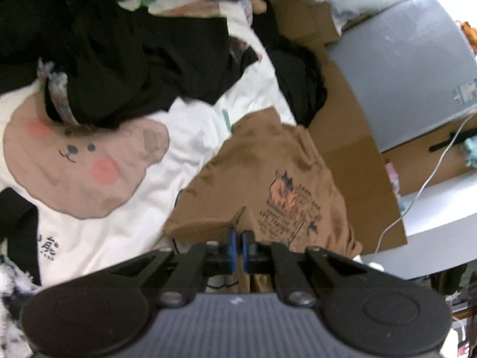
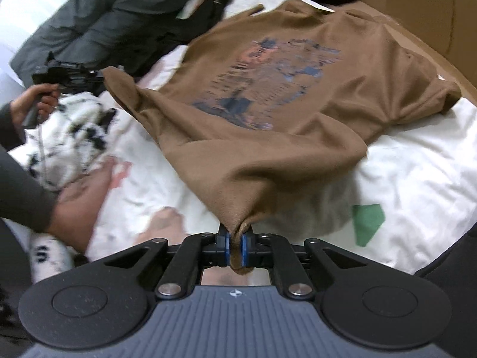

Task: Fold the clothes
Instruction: 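Grasp the shirt hem with both grippers and lift it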

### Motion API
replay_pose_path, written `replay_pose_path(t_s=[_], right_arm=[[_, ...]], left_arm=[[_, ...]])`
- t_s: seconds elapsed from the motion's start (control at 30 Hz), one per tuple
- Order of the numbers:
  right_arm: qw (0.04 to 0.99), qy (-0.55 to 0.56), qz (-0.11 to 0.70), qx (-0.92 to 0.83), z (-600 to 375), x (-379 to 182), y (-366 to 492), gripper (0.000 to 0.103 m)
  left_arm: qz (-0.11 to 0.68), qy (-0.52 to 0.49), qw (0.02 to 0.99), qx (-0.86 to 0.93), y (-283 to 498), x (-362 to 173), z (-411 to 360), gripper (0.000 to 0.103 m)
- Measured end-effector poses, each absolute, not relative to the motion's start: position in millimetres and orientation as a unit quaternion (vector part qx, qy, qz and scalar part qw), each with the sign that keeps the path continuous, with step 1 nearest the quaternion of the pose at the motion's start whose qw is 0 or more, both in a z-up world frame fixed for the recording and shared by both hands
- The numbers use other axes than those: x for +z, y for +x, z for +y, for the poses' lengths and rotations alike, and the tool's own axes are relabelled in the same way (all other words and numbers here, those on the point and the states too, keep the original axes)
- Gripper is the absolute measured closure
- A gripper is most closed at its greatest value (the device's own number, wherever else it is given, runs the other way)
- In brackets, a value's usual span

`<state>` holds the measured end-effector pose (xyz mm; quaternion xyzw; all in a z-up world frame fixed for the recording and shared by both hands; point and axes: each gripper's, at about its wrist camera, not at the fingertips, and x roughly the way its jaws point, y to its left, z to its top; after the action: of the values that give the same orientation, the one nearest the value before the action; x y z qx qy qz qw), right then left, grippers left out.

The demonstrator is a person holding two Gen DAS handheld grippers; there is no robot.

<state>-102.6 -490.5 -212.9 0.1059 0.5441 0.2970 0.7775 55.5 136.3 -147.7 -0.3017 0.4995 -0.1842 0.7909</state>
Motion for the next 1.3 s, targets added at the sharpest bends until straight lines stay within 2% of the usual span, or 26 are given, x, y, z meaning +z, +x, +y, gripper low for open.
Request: replay_pose_path(t_s=[0.17,0.3,0.6,0.97,1.0,1.1,1.13,1.17,1.2,1.23,1.3], right_arm=[[0.739,0.108,0.575,0.334,-483.4,-196.2,-122.0,0.095],[0.722,0.119,0.596,0.329,-483.4,-204.3,-135.4,0.095],[0.675,0.141,0.661,0.295,-482.2,-262.3,-154.7,0.095],[0.65,0.106,0.703,0.268,-473.7,-289.1,-166.7,0.094],[0.65,0.1,0.707,0.259,-473.8,-290.5,-166.8,0.093],[0.656,0.093,0.711,0.236,-486.1,-287.9,-164.3,0.092],[0.659,0.094,0.709,0.235,-488.3,-285.3,-163.7,0.089],[0.667,0.097,0.702,0.231,-492.8,-279.7,-161.8,0.079],[0.675,0.099,0.695,0.227,-497.2,-274.1,-159.8,0.066],[0.681,0.099,0.69,0.224,-499.3,-270.7,-158.2,0.062],[0.7,0.104,0.672,0.217,-506.3,-258.9,-151.8,0.058]], left_arm=[[0.499,-0.301,0.791,-0.187,44.5,-136.1,147.4,0.1],[0.535,-0.272,0.784,-0.158,36.7,-142.2,155.0,0.1],[0.628,-0.24,0.732,-0.109,10.6,-193.3,166.0,0.1],[0.695,-0.23,0.677,-0.083,-18.9,-248.9,171.8,0.1],[0.701,-0.232,0.67,-0.077,-20.2,-250.5,173.1,0.097],[0.708,-0.234,0.663,-0.065,-19.2,-246.0,177.3,0.073],[0.704,-0.235,0.666,-0.07,-18.1,-241.6,177.5,0.068],[0.702,-0.235,0.669,-0.073,-16.9,-238.6,177.6,0.065],[0.696,-0.235,0.674,-0.077,-13.0,-232.3,176.8,0.057],[0.69,-0.235,0.68,-0.082,-8.8,-225.4,175.9,0.048],[0.68,-0.231,0.69,-0.089,-1.7,-217.0,171.8,0.042]])
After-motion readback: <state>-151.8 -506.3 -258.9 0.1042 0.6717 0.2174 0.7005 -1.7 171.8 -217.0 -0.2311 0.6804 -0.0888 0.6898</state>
